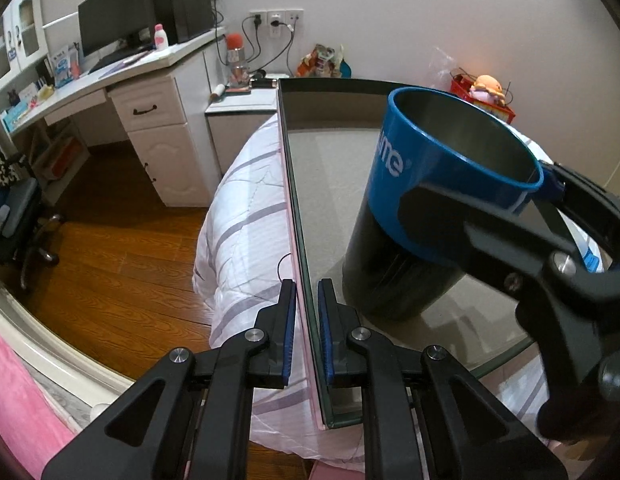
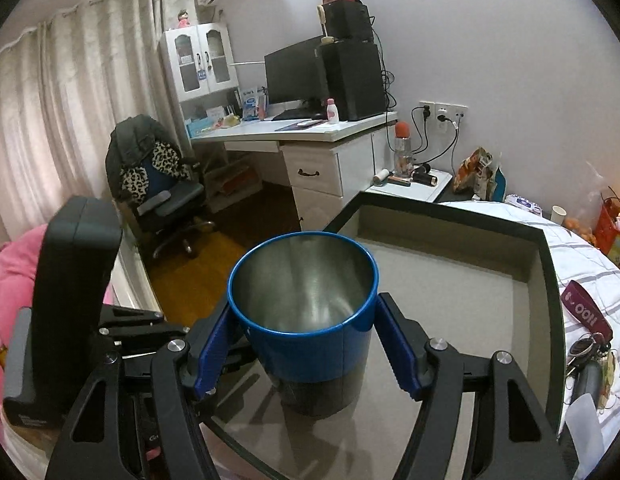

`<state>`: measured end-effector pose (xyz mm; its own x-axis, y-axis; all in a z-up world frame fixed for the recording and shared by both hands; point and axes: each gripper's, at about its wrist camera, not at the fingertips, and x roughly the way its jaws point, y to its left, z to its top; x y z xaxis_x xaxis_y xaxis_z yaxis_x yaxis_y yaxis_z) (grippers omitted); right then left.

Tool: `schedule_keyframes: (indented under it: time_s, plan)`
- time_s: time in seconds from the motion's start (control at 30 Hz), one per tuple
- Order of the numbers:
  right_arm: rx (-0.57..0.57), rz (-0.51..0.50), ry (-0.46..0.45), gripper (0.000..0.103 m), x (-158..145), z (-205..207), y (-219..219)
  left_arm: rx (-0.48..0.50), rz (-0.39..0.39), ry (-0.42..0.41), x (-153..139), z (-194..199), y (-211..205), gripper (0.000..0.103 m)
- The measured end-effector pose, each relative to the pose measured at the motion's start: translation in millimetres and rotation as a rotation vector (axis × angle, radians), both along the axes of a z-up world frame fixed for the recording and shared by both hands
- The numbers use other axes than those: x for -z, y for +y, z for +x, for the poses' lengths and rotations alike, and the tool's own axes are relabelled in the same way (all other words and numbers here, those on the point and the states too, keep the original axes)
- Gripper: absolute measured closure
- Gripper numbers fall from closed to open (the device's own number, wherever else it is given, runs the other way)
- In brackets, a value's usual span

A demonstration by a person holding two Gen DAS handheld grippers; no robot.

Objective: Organize rigid objects
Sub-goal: 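Grasp the blue cup with the right gripper and place it inside the tray, then move the right gripper to the clear tube and grasp it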

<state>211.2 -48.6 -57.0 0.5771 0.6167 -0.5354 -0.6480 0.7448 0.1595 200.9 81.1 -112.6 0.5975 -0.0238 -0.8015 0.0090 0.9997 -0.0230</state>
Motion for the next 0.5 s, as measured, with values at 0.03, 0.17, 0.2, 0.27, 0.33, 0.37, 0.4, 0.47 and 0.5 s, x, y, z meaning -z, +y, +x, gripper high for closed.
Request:
schedule_keyframes:
  time_s: [0.03, 0.17, 0.2, 0.27, 0.33, 0.37, 0.4, 0.47, 0.5]
  plan:
    - [0.000, 0.005, 0.000, 0.031, 0.3, -0.4, -0.4, 0.001, 0.000, 0.001, 0.0, 0.2, -0.2, 0.092]
    - [-0.001, 0.020, -0.027, 0.023, -6.2, -6.7, -8.5, 0.005, 0.004, 0.001, -0.8, -1.5, -0.5, 0.092]
    - [-0.006, 0.028, -0.030, 0.023, -8.5, -9.4, -12.0, 0.004, 0.006, 0.001, -1.0, -1.9, -0.8, 0.091]
    - [-0.004, 0.042, -0.037, 0.023, -12.5, -12.0, -17.6, 0.004, 0.005, 0.003, -1.1, -2.2, -0.9, 0.091]
    - [0.006, 0.038, -0.048, 0.023, -16.7, -15.4, -22.9, 0.003, 0.004, 0.005, -1.4, -1.9, -0.5, 0.091]
    - [0.015, 0.038, -0.060, 0.023, -19.8, -18.4, -27.4, 0.002, 0.005, 0.005, -1.4, -1.5, -0.6, 0.091]
    - [0.023, 0.039, -0.067, 0.023, -22.0, -20.5, -31.4, 0.001, 0.008, 0.006, -1.4, -1.4, -1.1, 0.091]
    - [0.048, 0.047, -0.090, 0.023, -28.3, -24.0, -44.0, -0.002, 0.015, 0.006, -1.0, -0.7, -2.4, 0.091]
    - [0.069, 0.052, -0.102, 0.023, -31.7, -26.0, -52.4, -0.003, 0.016, 0.007, -0.8, -0.7, -2.8, 0.091]
